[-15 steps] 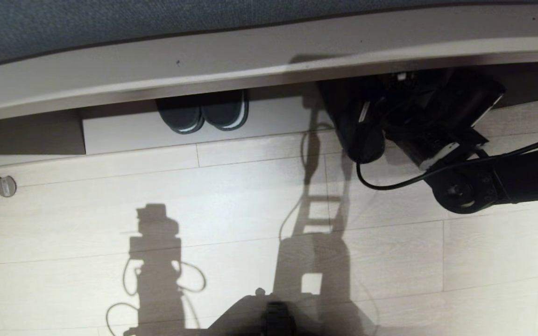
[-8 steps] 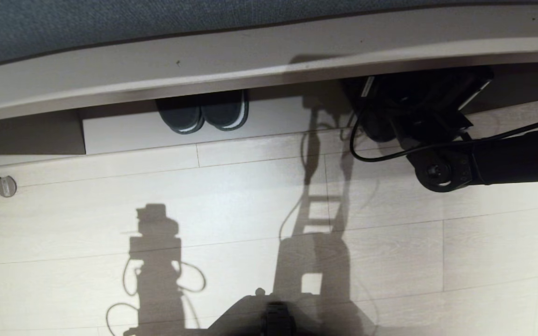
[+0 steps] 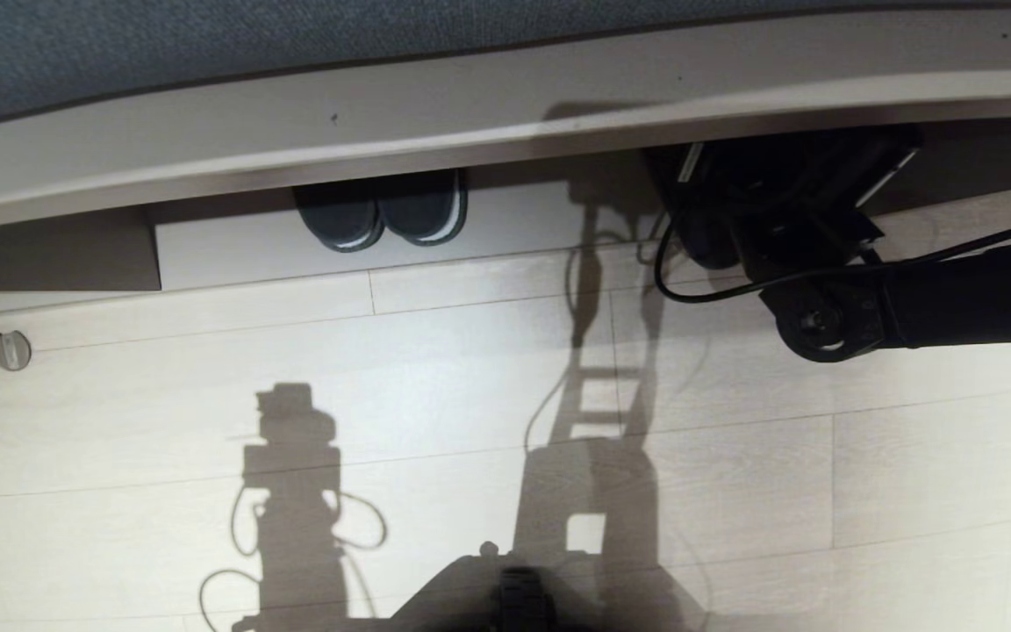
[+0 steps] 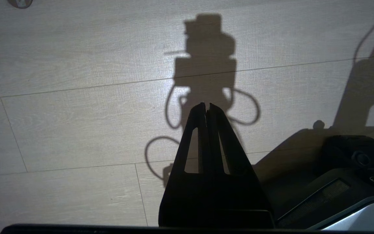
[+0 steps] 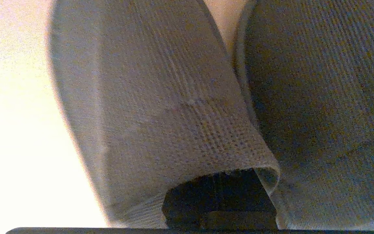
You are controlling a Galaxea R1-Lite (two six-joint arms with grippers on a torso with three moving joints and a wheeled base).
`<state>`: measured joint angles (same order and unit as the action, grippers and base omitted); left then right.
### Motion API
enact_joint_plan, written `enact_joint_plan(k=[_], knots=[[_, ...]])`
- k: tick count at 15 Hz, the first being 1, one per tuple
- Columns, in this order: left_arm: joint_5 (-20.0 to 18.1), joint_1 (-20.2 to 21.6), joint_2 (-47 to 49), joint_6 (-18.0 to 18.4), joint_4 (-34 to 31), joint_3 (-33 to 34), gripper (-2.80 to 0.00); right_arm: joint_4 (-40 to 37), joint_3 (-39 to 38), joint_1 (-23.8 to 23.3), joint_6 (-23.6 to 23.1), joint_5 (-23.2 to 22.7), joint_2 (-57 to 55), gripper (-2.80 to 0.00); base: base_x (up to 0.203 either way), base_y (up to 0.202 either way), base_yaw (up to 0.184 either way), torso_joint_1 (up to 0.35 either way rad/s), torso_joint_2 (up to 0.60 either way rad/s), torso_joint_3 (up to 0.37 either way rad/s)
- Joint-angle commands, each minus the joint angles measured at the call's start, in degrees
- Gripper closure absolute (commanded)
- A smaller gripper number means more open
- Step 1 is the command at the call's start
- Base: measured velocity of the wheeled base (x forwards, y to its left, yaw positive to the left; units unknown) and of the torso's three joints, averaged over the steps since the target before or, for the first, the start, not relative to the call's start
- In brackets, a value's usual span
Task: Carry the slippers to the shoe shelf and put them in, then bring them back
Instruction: Place the slippers into the shoe cabinet
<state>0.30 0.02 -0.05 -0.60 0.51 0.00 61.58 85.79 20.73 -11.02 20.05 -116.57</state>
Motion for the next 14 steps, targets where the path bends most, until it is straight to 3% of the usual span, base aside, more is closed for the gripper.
enact_joint_plan(k=[1, 4, 14], knots=[[0.0, 0.1, 0.0, 0.0, 0.0, 0.0, 0.00, -0.5, -0.9, 0.5, 0.6, 0.1, 1.8, 0.00, 0.000, 0.000, 0.000, 0.000, 0.00, 0.000], [0.0, 0.0, 0.0, 0.0, 0.0, 0.0, 0.00, -0.5, -3.6, 1.0, 1.1, 0.1, 3.0, 0.00, 0.000, 0.000, 0.000, 0.000, 0.00, 0.000], [0.0, 0.1, 0.0, 0.0, 0.0, 0.0, 0.00, 5.5, -25.1, 3.0, 1.1, -0.6, 13.7, 0.00, 0.000, 0.000, 0.000, 0.000, 0.00, 0.000]])
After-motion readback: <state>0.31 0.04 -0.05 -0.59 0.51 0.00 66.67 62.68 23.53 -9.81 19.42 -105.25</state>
